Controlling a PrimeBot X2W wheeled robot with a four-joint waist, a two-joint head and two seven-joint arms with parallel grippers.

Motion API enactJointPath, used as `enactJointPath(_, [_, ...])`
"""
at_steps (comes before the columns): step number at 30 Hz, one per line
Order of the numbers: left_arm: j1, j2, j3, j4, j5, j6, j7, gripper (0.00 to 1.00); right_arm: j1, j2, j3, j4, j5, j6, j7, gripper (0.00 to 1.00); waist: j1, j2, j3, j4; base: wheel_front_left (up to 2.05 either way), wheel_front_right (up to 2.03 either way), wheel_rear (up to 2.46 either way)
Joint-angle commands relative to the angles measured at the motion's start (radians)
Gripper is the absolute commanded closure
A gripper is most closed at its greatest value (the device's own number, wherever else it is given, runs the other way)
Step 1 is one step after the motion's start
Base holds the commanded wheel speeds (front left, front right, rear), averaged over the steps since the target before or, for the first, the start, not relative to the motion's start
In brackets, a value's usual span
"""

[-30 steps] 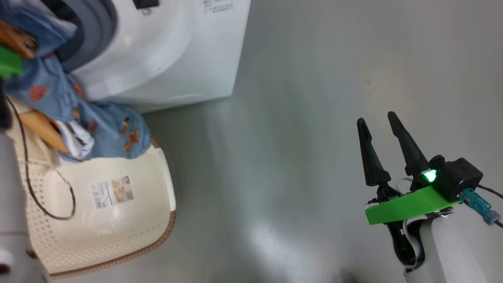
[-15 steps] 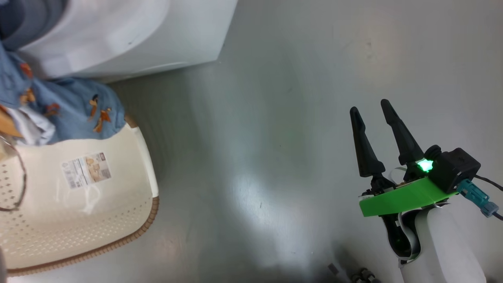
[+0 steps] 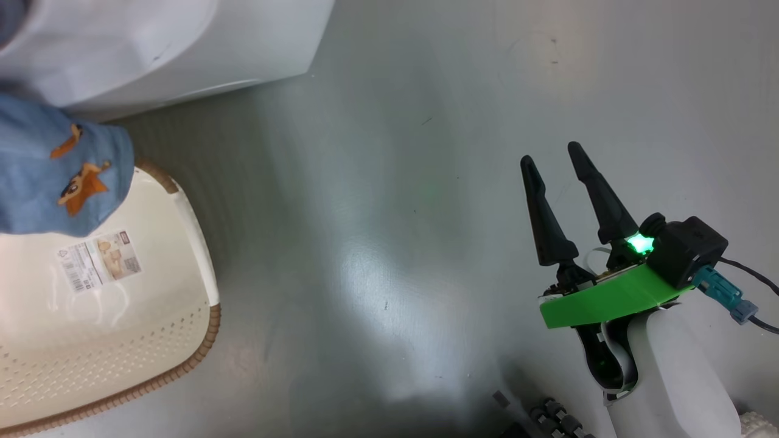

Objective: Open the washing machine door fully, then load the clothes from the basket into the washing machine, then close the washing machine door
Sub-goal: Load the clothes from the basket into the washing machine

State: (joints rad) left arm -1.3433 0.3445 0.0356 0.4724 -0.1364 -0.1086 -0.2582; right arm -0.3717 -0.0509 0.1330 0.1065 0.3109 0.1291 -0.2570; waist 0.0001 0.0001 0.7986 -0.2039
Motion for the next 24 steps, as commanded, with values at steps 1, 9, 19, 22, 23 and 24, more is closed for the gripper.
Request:
enactJointPath(1, [0.043,0.043,0.014,-0.017,0.010,0.003,-0.003,1.00,0.020,0.001,0.026,-0.016,0.008,0.002,-0.005,0.00,-0.0001,-0.0001,-0.002,-0.006,0.00,0.00,0.00])
enactJointPath(9, [0.064,0.016,0.025,0.225,-0.019,-0.003,0.002,0.00,0.025,0.001,0.024,0.003,0.010,0.002,-0.005,0.00,-0.0001,-0.0001,-0.027,0.000,0.00,0.00,0.00])
enactJointPath(19, [0.022,0.015,-0.006,0.369,-0.029,-0.011,-0.002,0.00,0.024,0.001,0.016,0.012,0.006,0.002,-0.005,0.00,-0.0001,-0.0001,-0.064,0.020,0.00,0.00,0.00])
enactJointPath(22, [0.023,0.014,-0.009,0.386,-0.034,-0.013,-0.003,0.00,0.025,0.001,0.015,0.014,0.006,0.002,-0.005,0.00,-0.0001,-0.0001,-0.077,0.024,0.00,0.00,0.00])
enactJointPath(23, [0.025,0.014,-0.009,0.388,-0.036,-0.013,-0.003,0.00,0.025,0.001,0.015,0.015,0.006,0.002,-0.005,0.00,-0.0001,-0.0001,-0.083,0.025,0.00,0.00,0.00])
enactJointPath(24, [0.029,0.013,-0.009,0.388,-0.039,-0.013,-0.003,0.00,0.025,0.001,0.014,0.016,0.007,0.002,-0.005,0.00,-0.0001,-0.0001,-0.089,0.027,0.00,0.00,0.00])
